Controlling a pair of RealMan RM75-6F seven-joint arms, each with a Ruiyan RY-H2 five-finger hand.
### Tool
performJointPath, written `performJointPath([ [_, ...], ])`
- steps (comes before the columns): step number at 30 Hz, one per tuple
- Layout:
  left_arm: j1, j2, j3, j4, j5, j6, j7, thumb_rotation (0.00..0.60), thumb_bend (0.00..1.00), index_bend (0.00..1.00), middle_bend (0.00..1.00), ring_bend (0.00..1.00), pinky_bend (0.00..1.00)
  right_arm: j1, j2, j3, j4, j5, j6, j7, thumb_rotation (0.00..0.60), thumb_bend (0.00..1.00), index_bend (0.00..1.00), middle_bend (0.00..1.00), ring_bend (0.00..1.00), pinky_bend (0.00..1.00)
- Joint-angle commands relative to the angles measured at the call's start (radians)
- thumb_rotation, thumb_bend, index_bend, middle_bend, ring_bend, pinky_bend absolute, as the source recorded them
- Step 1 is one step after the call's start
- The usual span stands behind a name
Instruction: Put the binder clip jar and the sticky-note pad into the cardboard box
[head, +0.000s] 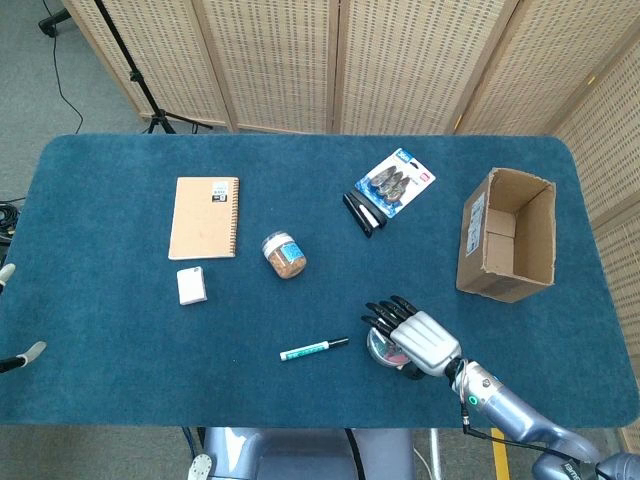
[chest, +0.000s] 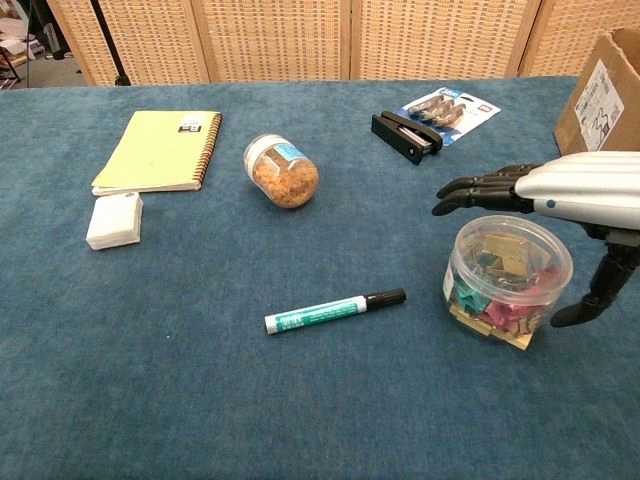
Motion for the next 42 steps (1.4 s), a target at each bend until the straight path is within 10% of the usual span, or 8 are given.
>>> performJointPath([
  [1, 0.000, 0.001, 0.000, -0.001, -0.001, -0.001, -0.001, 0.600, 0.00, 0.00, 0.00, 0.00, 0.00, 0.032, -0.038, 0.015, 0.011, 0.096, -0.049, -0.098, 0.600, 0.00, 0.00, 0.00, 0.00, 0.00],
  [6, -0.004, 0.002, 0.000, -0.002, -0.006, -0.011, 0.001, 0.600, 0.00, 0.00, 0.00, 0.00, 0.00, 0.054, -0.054, 0.018, 0.008, 0.190, -0.052, -0.178, 0.600, 0.00, 0.10, 0.03, 0.00, 0.06],
  [10, -0.006, 0.001, 0.001, -0.004, -0.009, -0.017, 0.004, 0.600, 0.00, 0.00, 0.00, 0.00, 0.00, 0.051, -0.085, 0.012, 0.027, 0.159, -0.014, -0.137, 0.600, 0.00, 0.42, 0.35, 0.26, 0.31],
  [15, -0.008, 0.000, 0.001, -0.004, -0.013, -0.022, 0.007, 0.600, 0.00, 0.00, 0.00, 0.00, 0.00, 0.042, -0.090, 0.008, 0.055, 0.056, 0.040, 0.014, 0.600, 0.05, 0.59, 0.53, 0.42, 0.39],
  [25, -0.011, 0.002, -0.001, -0.007, -0.021, -0.029, 0.007, 0.600, 0.00, 0.00, 0.00, 0.00, 0.00, 0.059, 0.071, 0.088, 0.014, -0.057, 0.177, 0.204, 0.600, 0.11, 0.63, 0.57, 0.47, 0.39],
  [35, -0.006, 0.000, 0.004, -0.007, 0.012, -0.002, 0.001, 0.600, 0.00, 0.00, 0.00, 0.00, 0.00, 0.097, 0.221, 0.272, 0.119, 0.202, 0.193, 0.212, 0.600, 0.15, 0.63, 0.57, 0.47, 0.39],
  [42, -0.001, 0.008, 0.008, -0.020, 0.020, 0.006, -0.003, 0.600, 0.00, 0.00, 0.00, 0.00, 0.00, 0.092, 0.208, 0.257, 0.267, 0.331, 0.135, 0.218, 0.600, 0.16, 0.63, 0.57, 0.47, 0.39],
])
